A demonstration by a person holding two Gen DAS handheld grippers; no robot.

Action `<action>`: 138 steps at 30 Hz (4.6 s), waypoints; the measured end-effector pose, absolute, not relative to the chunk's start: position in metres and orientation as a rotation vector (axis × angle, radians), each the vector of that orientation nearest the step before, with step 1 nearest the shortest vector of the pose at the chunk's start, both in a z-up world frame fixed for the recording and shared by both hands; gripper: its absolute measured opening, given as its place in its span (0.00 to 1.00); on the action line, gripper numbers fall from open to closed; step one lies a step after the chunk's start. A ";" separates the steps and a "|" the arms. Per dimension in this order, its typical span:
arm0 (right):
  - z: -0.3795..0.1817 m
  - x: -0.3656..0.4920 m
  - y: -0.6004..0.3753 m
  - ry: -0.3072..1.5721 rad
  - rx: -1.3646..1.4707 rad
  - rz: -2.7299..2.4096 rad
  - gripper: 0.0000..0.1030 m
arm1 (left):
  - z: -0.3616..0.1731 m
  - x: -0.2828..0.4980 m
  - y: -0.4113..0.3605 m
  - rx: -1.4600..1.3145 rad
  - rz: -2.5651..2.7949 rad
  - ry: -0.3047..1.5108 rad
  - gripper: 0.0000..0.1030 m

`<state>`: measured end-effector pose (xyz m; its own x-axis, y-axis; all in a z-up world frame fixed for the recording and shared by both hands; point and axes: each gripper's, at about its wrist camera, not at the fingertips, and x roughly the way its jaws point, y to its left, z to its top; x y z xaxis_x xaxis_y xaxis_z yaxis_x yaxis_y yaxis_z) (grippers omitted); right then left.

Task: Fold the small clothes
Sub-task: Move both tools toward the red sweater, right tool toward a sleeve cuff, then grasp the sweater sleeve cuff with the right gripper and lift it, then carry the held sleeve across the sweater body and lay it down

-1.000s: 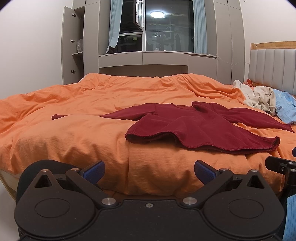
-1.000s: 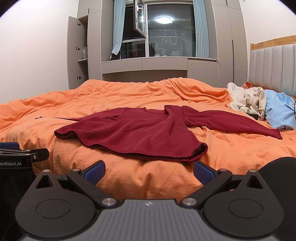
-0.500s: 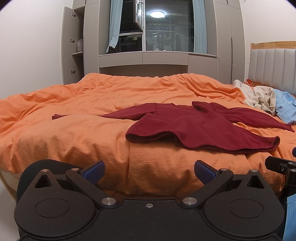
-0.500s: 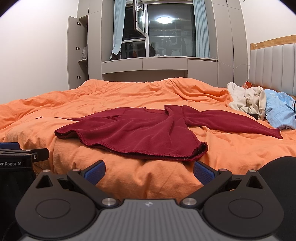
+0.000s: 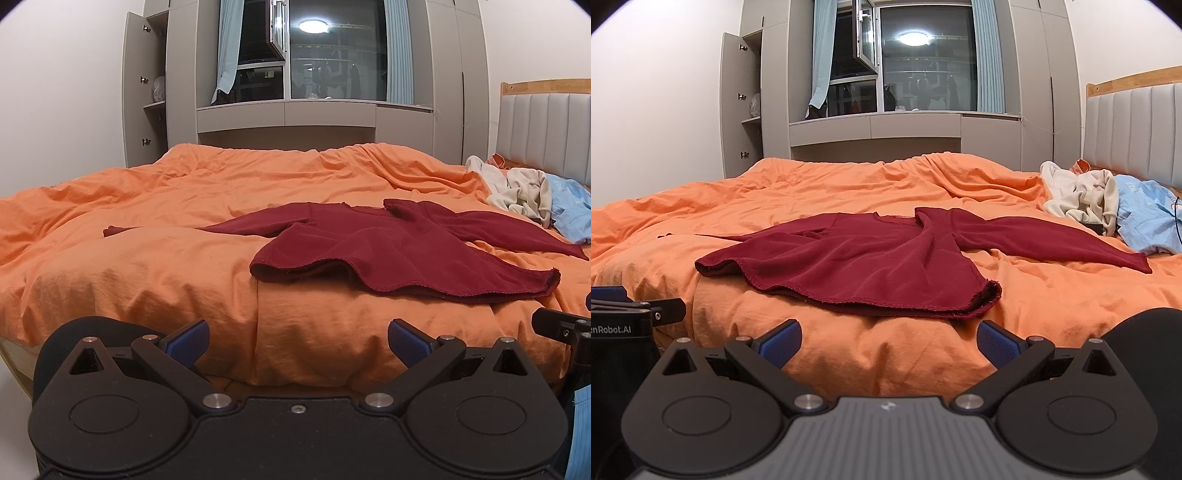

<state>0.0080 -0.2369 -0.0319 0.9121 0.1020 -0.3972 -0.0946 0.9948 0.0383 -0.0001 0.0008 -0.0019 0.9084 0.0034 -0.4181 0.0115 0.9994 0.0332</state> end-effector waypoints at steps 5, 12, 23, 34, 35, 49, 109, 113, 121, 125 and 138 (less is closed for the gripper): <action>-0.030 0.014 -0.240 0.437 0.049 0.117 1.00 | -0.001 0.001 0.002 0.032 -0.017 0.443 1.00; -0.013 0.045 -0.259 0.481 0.110 0.092 1.00 | 0.015 0.027 -0.002 0.030 -0.059 0.452 1.00; 0.011 0.118 -0.308 0.469 0.100 0.012 1.00 | 0.054 0.130 -0.035 0.061 -0.108 0.473 1.00; 0.013 0.212 -0.361 0.466 0.032 -0.081 1.00 | 0.066 0.251 -0.091 0.127 -0.157 0.461 1.00; 0.013 0.219 -0.365 0.468 0.026 -0.090 1.00 | 0.064 0.261 -0.096 0.134 -0.164 0.461 1.00; -0.027 0.321 -0.462 0.538 0.147 -0.191 1.00 | 0.011 0.380 -0.153 0.128 -0.219 0.560 1.00; -0.040 0.263 -0.688 0.315 0.691 -0.767 0.01 | -0.031 0.420 -0.100 0.032 -0.101 0.795 1.00; -0.014 0.261 -0.667 0.239 0.698 -0.686 0.01 | -0.022 0.415 -0.101 0.033 -0.116 0.776 1.00; 0.041 0.296 -0.592 0.165 0.618 -0.441 0.01 | 0.002 0.410 -0.083 -0.001 -0.129 0.727 1.00; 0.063 0.327 -0.543 0.170 0.535 -0.311 0.01 | 0.012 0.412 -0.064 -0.033 -0.101 0.710 1.00; 0.071 0.428 -0.352 0.304 0.378 0.084 0.01 | 0.033 0.420 0.002 -0.197 -0.005 0.674 1.00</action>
